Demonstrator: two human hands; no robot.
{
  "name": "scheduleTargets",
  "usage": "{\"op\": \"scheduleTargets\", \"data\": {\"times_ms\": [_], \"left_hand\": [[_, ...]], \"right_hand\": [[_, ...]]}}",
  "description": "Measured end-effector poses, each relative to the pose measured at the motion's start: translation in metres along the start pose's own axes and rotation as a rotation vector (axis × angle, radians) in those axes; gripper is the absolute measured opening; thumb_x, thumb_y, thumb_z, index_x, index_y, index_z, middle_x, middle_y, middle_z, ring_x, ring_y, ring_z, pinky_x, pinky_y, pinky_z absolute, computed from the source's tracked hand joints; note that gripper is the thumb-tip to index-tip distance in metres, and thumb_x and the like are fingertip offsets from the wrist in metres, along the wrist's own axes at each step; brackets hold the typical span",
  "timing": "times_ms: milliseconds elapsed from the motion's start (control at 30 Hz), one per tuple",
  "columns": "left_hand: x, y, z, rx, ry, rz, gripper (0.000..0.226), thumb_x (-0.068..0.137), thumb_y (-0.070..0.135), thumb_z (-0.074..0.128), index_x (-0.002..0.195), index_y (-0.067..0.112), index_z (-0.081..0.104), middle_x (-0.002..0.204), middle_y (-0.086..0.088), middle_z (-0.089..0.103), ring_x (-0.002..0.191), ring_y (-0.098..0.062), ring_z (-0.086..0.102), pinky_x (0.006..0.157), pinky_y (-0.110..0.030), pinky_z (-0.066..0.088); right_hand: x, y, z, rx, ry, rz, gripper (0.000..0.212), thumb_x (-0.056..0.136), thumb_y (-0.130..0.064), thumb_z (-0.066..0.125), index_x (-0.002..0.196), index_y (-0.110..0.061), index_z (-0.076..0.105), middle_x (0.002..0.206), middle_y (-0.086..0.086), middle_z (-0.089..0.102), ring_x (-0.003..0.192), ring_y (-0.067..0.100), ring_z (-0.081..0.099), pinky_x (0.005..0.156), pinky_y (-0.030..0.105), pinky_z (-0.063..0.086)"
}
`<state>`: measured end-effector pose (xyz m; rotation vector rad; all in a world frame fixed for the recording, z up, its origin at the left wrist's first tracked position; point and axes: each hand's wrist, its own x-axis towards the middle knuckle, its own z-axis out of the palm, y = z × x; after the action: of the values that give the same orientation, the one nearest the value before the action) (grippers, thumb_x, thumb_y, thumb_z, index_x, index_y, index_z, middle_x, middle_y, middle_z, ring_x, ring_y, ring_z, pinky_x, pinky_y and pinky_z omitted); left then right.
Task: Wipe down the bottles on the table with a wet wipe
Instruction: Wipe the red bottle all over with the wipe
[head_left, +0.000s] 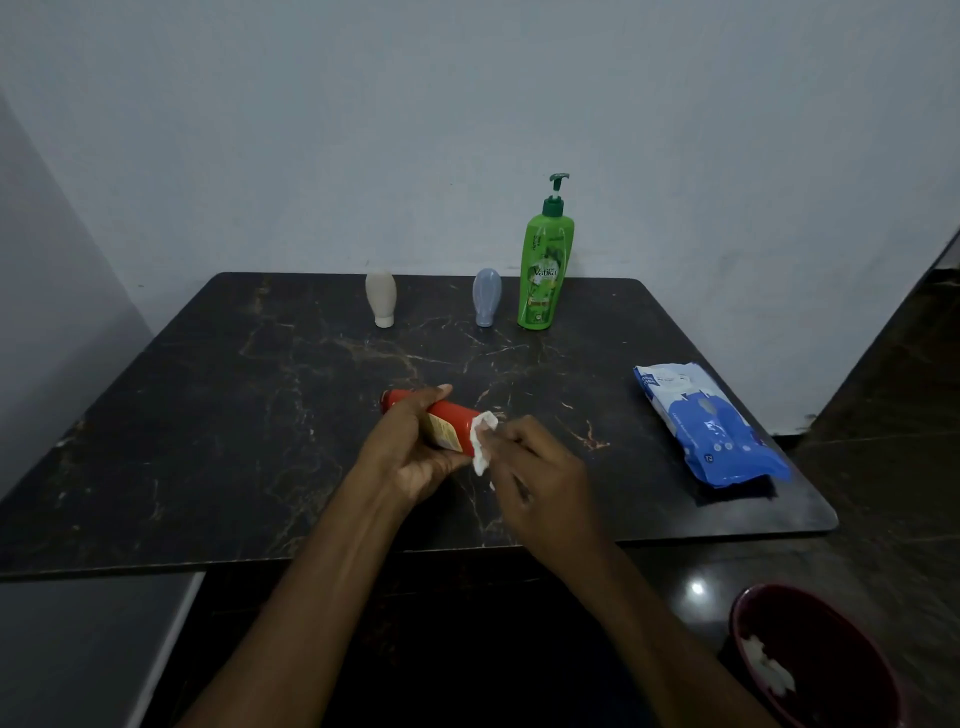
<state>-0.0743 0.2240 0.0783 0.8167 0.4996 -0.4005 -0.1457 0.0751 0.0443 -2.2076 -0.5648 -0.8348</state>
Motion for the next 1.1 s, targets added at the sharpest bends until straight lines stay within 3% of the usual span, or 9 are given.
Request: {"op": "scheduleTargets", "data": {"times_ms": [133,233,300,533,633,800,933,1033,1100], "left_hand": [[0.001,0.004,-0.002,0.006,0.042,0.007,0.081,0.079,0.004,0.079,0.147,0.013,0.037,0.124,-0.027,0.051,0.114,-0.054,0.056,0.077,-0.075,0.054],[-0.002,0.002,-0.002,0.007,0.03,0.016,0.078,0.079,0.004,0.078,0.145,0.012,0.038,0.125,-0.027,0.051,0.11,-0.051,0.059,0.067,-0.072,0.056],[-0.003,0.0,-0.002,0.014,0.018,0.011,0.075,0.078,0.004,0.078,0.142,0.009,0.039,0.127,-0.029,0.051,0.109,-0.051,0.061,0.066,-0.07,0.057],[-0.002,0.003,-0.003,0.005,0.033,0.004,0.068,0.083,0.004,0.077,0.14,0.01,0.04,0.126,-0.028,0.052,0.11,-0.052,0.059,0.079,-0.075,0.053],[-0.003,0.001,-0.004,0.003,0.029,-0.004,0.067,0.083,0.004,0.077,0.139,0.01,0.04,0.126,-0.027,0.052,0.112,-0.052,0.058,0.082,-0.075,0.052],[-0.003,0.001,-0.001,0.025,0.031,0.007,0.067,0.084,0.005,0.077,0.141,0.008,0.041,0.126,-0.027,0.053,0.108,-0.049,0.062,0.064,-0.066,0.058],[-0.005,0.005,-0.001,-0.009,0.025,0.003,0.07,0.078,0.002,0.078,0.137,0.012,0.04,0.127,-0.029,0.05,0.117,-0.055,0.056,0.085,-0.076,0.051],[-0.005,0.008,-0.002,-0.037,0.013,0.001,0.089,0.067,0.003,0.08,0.144,0.016,0.037,0.134,-0.029,0.047,0.121,-0.059,0.054,0.086,-0.079,0.047],[-0.005,0.008,-0.002,-0.032,0.025,0.012,0.086,0.072,0.003,0.08,0.145,0.014,0.037,0.132,-0.027,0.05,0.12,-0.055,0.055,0.086,-0.079,0.048]], "right_hand": [[-0.01,0.006,0.001,0.029,0.033,0.056,0.018,0.093,-0.01,0.061,0.105,-0.005,0.073,0.085,0.001,0.059,0.072,0.009,0.057,0.063,0.026,0.05],[-0.005,0.004,-0.007,0.071,0.103,0.105,0.018,0.087,-0.003,0.068,0.104,-0.005,0.074,0.088,-0.002,0.062,0.076,0.002,0.057,0.065,0.012,0.046],[0.001,0.001,-0.008,0.078,0.095,0.088,0.02,0.088,-0.002,0.067,0.107,-0.005,0.073,0.091,-0.001,0.062,0.08,0.003,0.058,0.068,0.012,0.047],[-0.011,0.006,0.007,0.01,-0.005,0.048,0.02,0.088,-0.004,0.064,0.106,-0.005,0.073,0.086,-0.001,0.059,0.073,0.007,0.056,0.067,0.016,0.047],[-0.008,0.003,-0.002,0.063,0.095,0.08,0.016,0.087,-0.008,0.064,0.099,-0.005,0.075,0.084,-0.001,0.061,0.072,0.004,0.056,0.064,0.013,0.046],[-0.001,-0.003,0.002,0.063,0.078,0.025,0.022,0.093,-0.008,0.06,0.111,-0.004,0.072,0.092,0.001,0.062,0.083,0.006,0.058,0.071,0.017,0.05],[-0.012,0.006,0.01,0.023,0.008,0.048,0.018,0.09,-0.006,0.063,0.104,-0.005,0.074,0.086,-0.001,0.059,0.073,0.006,0.056,0.067,0.016,0.047],[-0.018,0.01,0.005,0.058,0.063,0.114,0.013,0.082,0.0,0.067,0.092,-0.006,0.075,0.082,-0.002,0.059,0.068,0.005,0.055,0.063,0.013,0.043],[-0.015,0.007,0.0,0.09,0.125,0.128,0.014,0.082,-0.001,0.068,0.094,-0.005,0.075,0.083,-0.002,0.062,0.071,0.005,0.058,0.063,0.013,0.045]]}}
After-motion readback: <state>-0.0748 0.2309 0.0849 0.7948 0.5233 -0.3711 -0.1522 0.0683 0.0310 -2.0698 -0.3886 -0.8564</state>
